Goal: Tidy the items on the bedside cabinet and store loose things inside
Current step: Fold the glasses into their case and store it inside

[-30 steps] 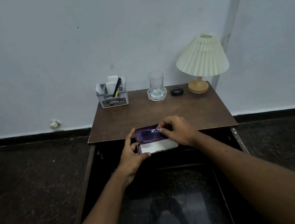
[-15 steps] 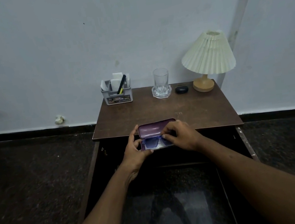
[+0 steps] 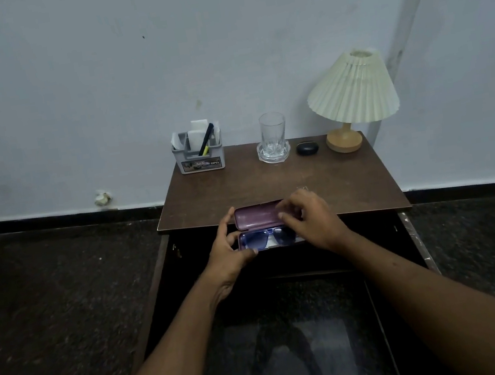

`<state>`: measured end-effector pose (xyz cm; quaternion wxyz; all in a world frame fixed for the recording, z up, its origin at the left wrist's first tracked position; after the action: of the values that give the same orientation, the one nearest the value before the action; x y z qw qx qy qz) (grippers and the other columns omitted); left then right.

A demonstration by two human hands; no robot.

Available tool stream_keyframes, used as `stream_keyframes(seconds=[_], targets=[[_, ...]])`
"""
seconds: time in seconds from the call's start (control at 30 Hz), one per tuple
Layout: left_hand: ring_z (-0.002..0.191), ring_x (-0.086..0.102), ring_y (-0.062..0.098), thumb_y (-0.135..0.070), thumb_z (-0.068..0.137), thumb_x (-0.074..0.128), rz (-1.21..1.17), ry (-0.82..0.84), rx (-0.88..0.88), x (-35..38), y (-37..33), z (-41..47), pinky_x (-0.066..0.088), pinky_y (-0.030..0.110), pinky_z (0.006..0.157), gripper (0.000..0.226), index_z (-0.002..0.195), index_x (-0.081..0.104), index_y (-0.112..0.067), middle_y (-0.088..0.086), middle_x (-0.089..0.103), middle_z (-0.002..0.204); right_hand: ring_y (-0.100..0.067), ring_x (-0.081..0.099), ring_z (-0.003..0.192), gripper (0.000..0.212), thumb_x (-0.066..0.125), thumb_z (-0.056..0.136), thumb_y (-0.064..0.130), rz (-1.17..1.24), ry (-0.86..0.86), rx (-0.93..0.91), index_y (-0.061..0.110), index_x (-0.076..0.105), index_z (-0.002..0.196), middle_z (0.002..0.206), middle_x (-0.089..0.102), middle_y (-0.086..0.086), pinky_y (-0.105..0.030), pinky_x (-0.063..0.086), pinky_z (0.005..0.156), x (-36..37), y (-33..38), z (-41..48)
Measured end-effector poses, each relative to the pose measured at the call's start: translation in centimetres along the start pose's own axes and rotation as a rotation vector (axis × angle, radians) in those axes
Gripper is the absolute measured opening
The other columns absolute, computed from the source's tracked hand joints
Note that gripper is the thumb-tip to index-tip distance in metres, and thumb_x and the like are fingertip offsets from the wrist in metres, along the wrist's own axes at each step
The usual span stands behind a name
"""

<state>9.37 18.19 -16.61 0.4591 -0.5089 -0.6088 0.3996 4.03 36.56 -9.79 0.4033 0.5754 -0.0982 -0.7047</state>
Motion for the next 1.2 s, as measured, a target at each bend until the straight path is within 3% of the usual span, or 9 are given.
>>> stream_keyframes(seconds=[0.1, 0.2, 0.27, 0.37, 0.53, 0.73, 0.83, 1.0, 1.2], targets=[[0.107, 0.069, 0.028, 0.027, 0.071, 0.061, -0.013, 0.022, -0.002, 0.1, 0.0, 0.0, 0.059, 0.04, 0.084, 0.104, 0.146, 0.036, -0.04, 0.013, 0.068, 0.121, 0.001, 0.051, 0.094, 0.021, 0.07, 0.089, 0.029, 0.121, -0.138, 0.159, 0.027, 0.062, 0.108, 0.11, 0.047, 0.009, -0.011, 0.042, 0.081, -1.6, -1.2, -0.3], [0.103, 0.071, 0.026, 0.027, 0.071, 0.063, -0.021, 0.038, -0.005, 0.3, 0.0, 0.0, 0.059, 0.036, 0.078, 0.104, 0.145, 0.038, -0.041, 0.013, 0.069, 0.119, -0.007, 0.054, 0.105, 0.032, 0.063, 0.093, 0.038, 0.179, -0.148, 0.311, 0.027, 0.055, 0.122, 0.121, 0.048, 0.007, -0.025, 0.049, 0.088, -1.6, -2.6, -0.8], [0.102, 0.071, 0.026, 0.027, 0.072, 0.063, -0.028, 0.047, -0.007, 0.5, -0.1, -0.1, 0.059, 0.036, 0.077, 0.103, 0.144, 0.038, -0.042, 0.014, 0.07, 0.117, -0.011, 0.058, 0.104, 0.036, 0.054, 0.096, 0.045, 0.266, -0.119, 0.405, 0.023, 0.055, 0.125, 0.12, 0.057, 0.003, -0.034, 0.051, 0.091, -0.9, -3.6, -1.1], [0.103, 0.071, 0.027, 0.026, 0.072, 0.064, -0.01, 0.053, -0.002, 0.5, -0.2, -0.1, 0.059, 0.039, 0.082, 0.102, 0.143, 0.039, -0.043, 0.016, 0.07, 0.116, -0.02, 0.065, 0.096, 0.04, 0.04, 0.101, 0.05, 0.343, -0.055, 0.452, 0.018, 0.064, 0.104, 0.101, 0.07, -0.003, -0.042, 0.051, 0.089, 0.4, -4.3, -1.6], [0.106, 0.07, 0.028, 0.023, 0.073, 0.067, 0.032, 0.062, 0.001, 0.4, -0.1, -0.2, 0.057, 0.046, 0.09, 0.1, 0.143, 0.038, -0.042, 0.014, 0.07, 0.118, -0.019, 0.066, 0.101, 0.043, 0.037, 0.105, 0.042, 0.572, -0.072, 0.547, 0.011, 0.067, 0.101, 0.105, 0.071, -0.007, -0.032, 0.05, 0.089, 1.2, -4.6, -2.5], [0.105, 0.071, 0.022, 0.02, 0.073, 0.069, 0.072, 0.068, 0.01, 0.4, 0.0, -0.1, 0.059, 0.037, 0.084, 0.089, 0.14, 0.044, -0.034, 0.01, 0.071, 0.116, 0.004, 0.058, 0.086, 0.036, 0.035, 0.107, 0.028, 0.659, -0.027, 0.565, 0.009, 0.065, 0.108, 0.098, 0.065, 0.008, -0.001, 0.043, 0.068, 2.2, -4.5, -3.5], [0.105, 0.071, 0.025, 0.018, 0.075, 0.07, 0.058, 0.054, -0.007, 0.2, 0.4, 0.1, 0.059, 0.044, 0.089, 0.078, 0.135, 0.05, -0.029, 0.01, 0.072, 0.114, 0.0, 0.06, 0.088, 0.034, 0.035, 0.107, 0.021, 0.684, -0.025, 0.558, 0.01, 0.068, 0.107, 0.1, 0.068, 0.004, -0.003, 0.043, 0.073, 2.3, -4.5, -3.4], [0.109, 0.067, 0.027, 0.015, 0.081, 0.065, -0.005, 0.033, -0.054, 0.2, 1.0, 0.5, 0.057, 0.043, 0.092, 0.056, 0.124, 0.059, -0.02, 0.013, 0.069, 0.118, -0.013, 0.06, 0.094, 0.031, 0.037, 0.102, 0.014, 0.711, 0.05, 0.561, 0.015, 0.068, 0.102, 0.104, 0.067, -0.005, -0.031, 0.046, 0.087, 3.2, -4.6, -3.2], [0.101, 0.066, 0.019, 0.017, 0.082, 0.064, -0.024, 0.047, -0.047, 0.7, 1.1, 0.5, 0.056, 0.035, 0.089, 0.052, 0.126, 0.061, -0.01, 0.013, 0.069, 0.118, -0.007, 0.056, 0.092, 0.025, 0.045, 0.099, 0.005, 0.656, 0.048, 0.505, 0.011, 0.068, 0.107, 0.102, 0.066, 0.0, -0.011, 0.043, 0.081, 3.6, -4.6, -3.8]])
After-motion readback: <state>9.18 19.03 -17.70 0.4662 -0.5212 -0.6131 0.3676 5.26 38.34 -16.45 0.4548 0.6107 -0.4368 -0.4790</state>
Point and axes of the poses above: each hand's wrist, its own z-axis towards the middle knuckle, its own x-axis out of the palm, y = z × x, the point moved 8 cm from there along z, towards the middle knuckle
